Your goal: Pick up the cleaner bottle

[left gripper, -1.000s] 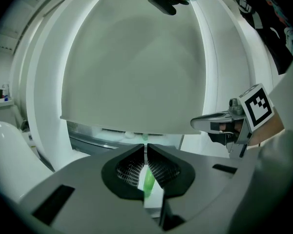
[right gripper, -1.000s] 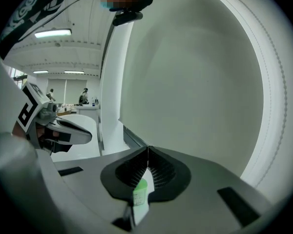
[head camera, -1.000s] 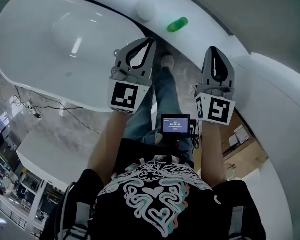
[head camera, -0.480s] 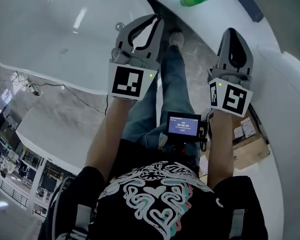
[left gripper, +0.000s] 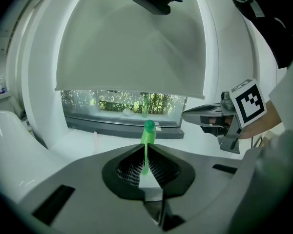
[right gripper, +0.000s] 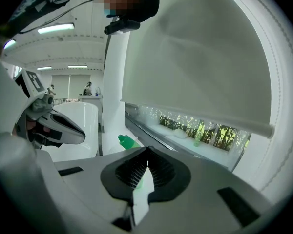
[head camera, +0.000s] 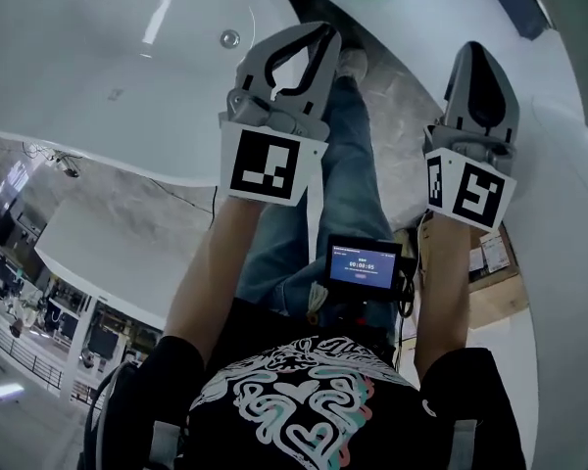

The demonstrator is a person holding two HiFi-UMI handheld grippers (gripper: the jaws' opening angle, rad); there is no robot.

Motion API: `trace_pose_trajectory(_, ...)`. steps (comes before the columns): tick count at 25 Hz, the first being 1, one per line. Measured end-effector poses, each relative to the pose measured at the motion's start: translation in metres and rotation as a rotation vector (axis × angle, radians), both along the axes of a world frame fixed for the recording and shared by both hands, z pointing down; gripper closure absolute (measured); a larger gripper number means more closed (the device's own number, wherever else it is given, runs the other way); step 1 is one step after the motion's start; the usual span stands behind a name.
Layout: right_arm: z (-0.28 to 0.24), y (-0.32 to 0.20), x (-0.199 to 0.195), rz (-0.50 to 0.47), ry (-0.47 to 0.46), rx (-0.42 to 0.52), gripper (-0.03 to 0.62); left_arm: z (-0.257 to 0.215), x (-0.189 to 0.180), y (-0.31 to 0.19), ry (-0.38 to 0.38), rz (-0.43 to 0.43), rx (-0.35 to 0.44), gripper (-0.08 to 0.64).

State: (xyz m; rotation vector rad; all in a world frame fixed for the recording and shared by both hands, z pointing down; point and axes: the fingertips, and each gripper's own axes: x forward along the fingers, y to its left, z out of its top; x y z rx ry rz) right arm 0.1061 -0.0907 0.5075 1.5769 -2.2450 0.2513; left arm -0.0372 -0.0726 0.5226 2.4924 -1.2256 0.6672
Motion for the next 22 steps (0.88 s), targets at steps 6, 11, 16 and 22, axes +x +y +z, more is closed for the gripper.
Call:
trace_pose_trajectory(6,-0.002,-0.008,-0.005,0.013,-0.003,0.007,0.565,-0.002,-0.002,-0.010,-0.010,0.020,0.006,0.537)
trace_pose_trajectory(11,0.010,-0.017,0.001,0.012,0.002,0.005,0.565,0.015,0.008,-0.021,-0.022,0.015,0.008,0.537)
trace_pose_trajectory(16,0.016,-0.022,-0.001,0.031,-0.008,-0.008,0.565,0.025,0.008,-0.035,-0.017,-0.005,0.023,0.501)
trace_pose_trajectory(22,0.042,-0.024,0.009,0.043,-0.025,-0.040,0.565,0.060,0.029,-0.036,-0.028,0.015,-0.037,0.401)
